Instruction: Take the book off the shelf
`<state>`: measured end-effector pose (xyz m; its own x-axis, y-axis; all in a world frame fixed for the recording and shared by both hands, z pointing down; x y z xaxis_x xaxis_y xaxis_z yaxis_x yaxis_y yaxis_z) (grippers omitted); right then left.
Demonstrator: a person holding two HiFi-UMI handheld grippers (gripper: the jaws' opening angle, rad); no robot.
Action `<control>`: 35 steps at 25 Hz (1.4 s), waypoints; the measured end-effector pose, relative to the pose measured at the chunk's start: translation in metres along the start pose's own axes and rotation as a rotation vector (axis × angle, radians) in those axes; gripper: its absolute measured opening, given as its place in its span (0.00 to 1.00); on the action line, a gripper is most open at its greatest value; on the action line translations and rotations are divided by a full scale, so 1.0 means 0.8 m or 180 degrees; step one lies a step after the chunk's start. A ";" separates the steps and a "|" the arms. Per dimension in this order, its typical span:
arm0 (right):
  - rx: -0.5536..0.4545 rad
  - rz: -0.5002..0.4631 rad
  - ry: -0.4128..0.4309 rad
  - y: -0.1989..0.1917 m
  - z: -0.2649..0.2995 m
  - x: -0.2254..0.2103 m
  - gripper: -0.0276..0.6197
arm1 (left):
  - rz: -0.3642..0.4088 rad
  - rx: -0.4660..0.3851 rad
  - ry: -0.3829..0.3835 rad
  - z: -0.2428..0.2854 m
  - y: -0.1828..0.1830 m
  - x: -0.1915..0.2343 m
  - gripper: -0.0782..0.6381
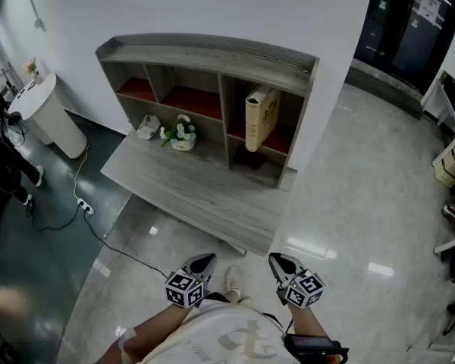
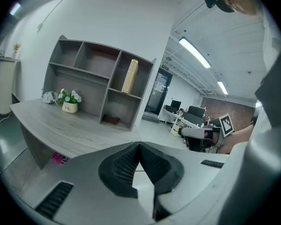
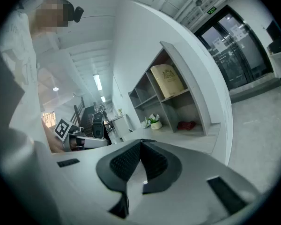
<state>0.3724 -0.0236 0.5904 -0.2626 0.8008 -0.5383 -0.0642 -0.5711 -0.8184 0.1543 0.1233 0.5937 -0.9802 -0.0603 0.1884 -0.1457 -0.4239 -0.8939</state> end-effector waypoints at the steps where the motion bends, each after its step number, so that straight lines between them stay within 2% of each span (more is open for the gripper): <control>1: 0.0011 -0.0011 0.0012 -0.004 0.001 0.003 0.05 | 0.0007 -0.0028 0.0015 -0.002 0.000 0.000 0.11; 6: 0.0032 -0.0025 0.0078 -0.016 0.000 0.021 0.05 | 0.0019 -0.0124 0.0087 -0.022 -0.003 -0.003 0.11; 11: -0.0043 -0.0082 0.0082 -0.006 -0.011 0.029 0.05 | 0.0040 -0.0135 0.0111 -0.037 -0.004 -0.012 0.11; 17: -0.0140 0.0056 -0.0009 -0.017 -0.033 0.031 0.05 | 0.0104 -0.0128 0.0046 -0.044 -0.008 -0.033 0.11; 21: -0.0086 0.0118 -0.0031 -0.033 -0.042 0.032 0.05 | 0.0123 -0.0110 0.0044 -0.056 -0.013 -0.044 0.11; 28: -0.0033 0.0112 0.0068 -0.033 -0.030 0.034 0.05 | 0.0125 -0.0127 0.0152 -0.054 -0.013 -0.031 0.11; 35: -0.0069 0.0043 0.0019 -0.013 -0.004 0.021 0.05 | 0.0126 -0.0232 0.0064 -0.024 0.004 -0.008 0.11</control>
<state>0.3718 -0.0035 0.5886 -0.2574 0.7942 -0.5504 -0.0399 -0.5779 -0.8151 0.1574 0.1400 0.5820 -0.9878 -0.0573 0.1449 -0.1155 -0.3547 -0.9278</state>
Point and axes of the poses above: the fingertips, and each gripper's own axes: z forward along the fingers, x to its left, y out of its top, the point moved 7 cm from there along -z, backward along the fingers, and after that the axes turned 9 degrees about z, right-handed, at the moved point
